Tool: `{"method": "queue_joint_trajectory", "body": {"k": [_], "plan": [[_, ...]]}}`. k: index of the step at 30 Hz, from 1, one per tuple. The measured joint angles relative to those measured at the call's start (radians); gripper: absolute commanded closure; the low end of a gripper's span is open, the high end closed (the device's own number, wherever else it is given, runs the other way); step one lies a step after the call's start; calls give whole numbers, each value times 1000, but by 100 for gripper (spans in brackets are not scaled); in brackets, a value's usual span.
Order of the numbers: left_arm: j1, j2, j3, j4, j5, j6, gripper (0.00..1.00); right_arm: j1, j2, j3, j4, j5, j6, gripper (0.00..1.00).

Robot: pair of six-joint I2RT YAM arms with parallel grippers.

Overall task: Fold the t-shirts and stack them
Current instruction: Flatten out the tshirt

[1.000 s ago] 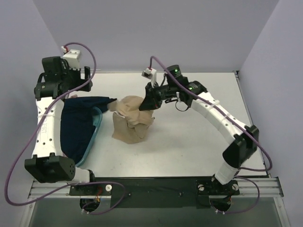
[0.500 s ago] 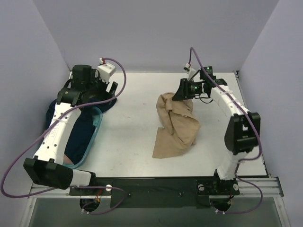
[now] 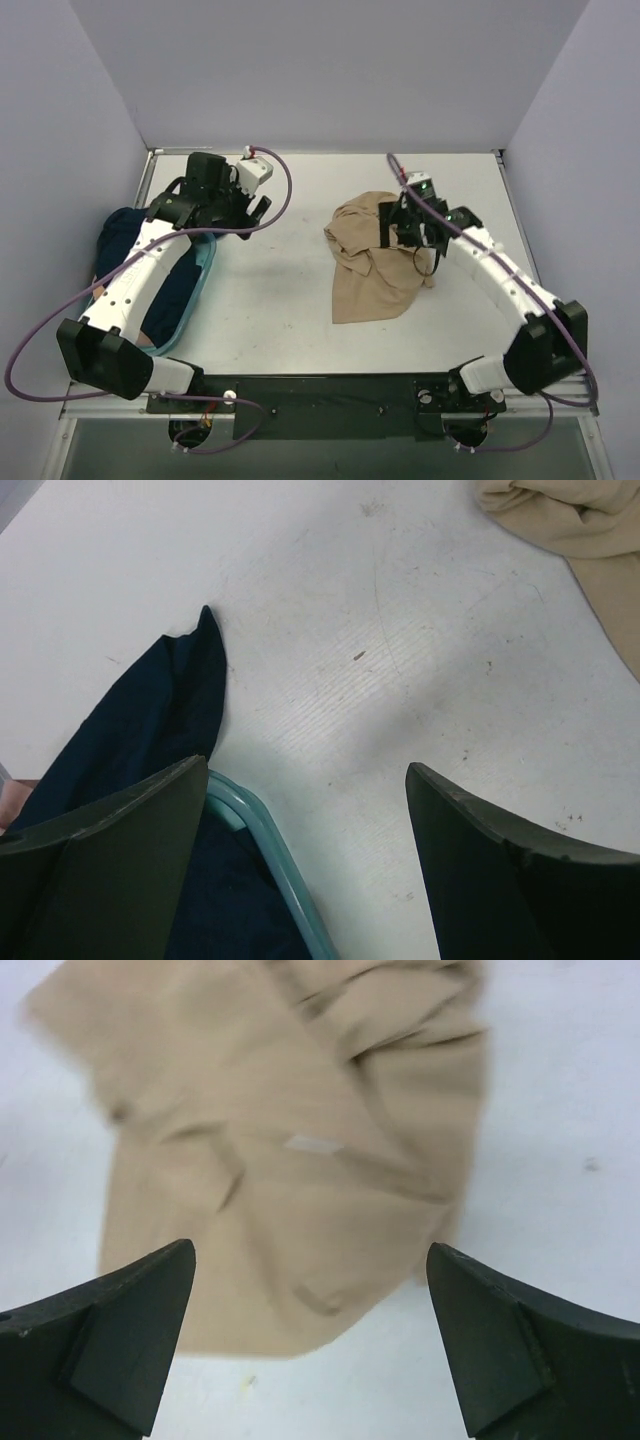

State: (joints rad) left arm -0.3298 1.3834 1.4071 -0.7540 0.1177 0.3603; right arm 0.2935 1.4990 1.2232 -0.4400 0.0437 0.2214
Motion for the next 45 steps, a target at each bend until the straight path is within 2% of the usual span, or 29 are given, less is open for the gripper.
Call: {"method": "queue_joint_trajectory", "body": {"k": [3,5,7,13,19,21,22,23,24,25,26,30,33,35,38,42,45], "plan": [[0,-11,-26,-1,-1,-2,9,227,-158,-151,26,-1,0,7],[3,-16,-35,-3,0,-2,9,341,-167,-214,38,-31,-13,7],[7,-23,-42,-2,-1,-4,9,441,-93,-252,51,-61,-43,7],[22,-64,-76,-2,2,-9,9,505,176,-255,83,-129,-146,6],[29,-80,-81,-2,5,-9,9,538,210,-237,135,-187,-203,10],[33,-80,-81,-2,6,-9,9,552,216,-235,139,-180,-204,22],[36,-80,-81,-2,7,-9,9,557,222,-229,139,-176,-202,40],[38,-80,-81,-2,7,-9,10,558,235,-217,133,-167,-196,51],[40,-80,-81,-2,7,-9,10,560,249,-199,124,-158,-192,80],[43,-80,-81,-2,7,-9,10,559,266,-180,119,-150,-185,97],[46,-80,-81,-2,7,-9,9,559,280,-162,117,-143,-177,100],[74,-87,-81,-3,24,-9,9,566,297,-128,100,-138,-146,100],[111,-98,-81,-5,50,-9,10,568,284,-71,5,-151,-160,100],[142,-100,-77,-8,64,-9,10,568,243,20,-61,-175,-176,100],[176,-100,-62,-15,75,-9,11,542,112,240,-100,-254,-194,100],[177,-100,-43,-19,93,-8,11,381,-139,470,-61,-408,-214,100],[129,-100,-35,-27,100,0,10,208,-300,490,-45,-491,-228,100]]}}
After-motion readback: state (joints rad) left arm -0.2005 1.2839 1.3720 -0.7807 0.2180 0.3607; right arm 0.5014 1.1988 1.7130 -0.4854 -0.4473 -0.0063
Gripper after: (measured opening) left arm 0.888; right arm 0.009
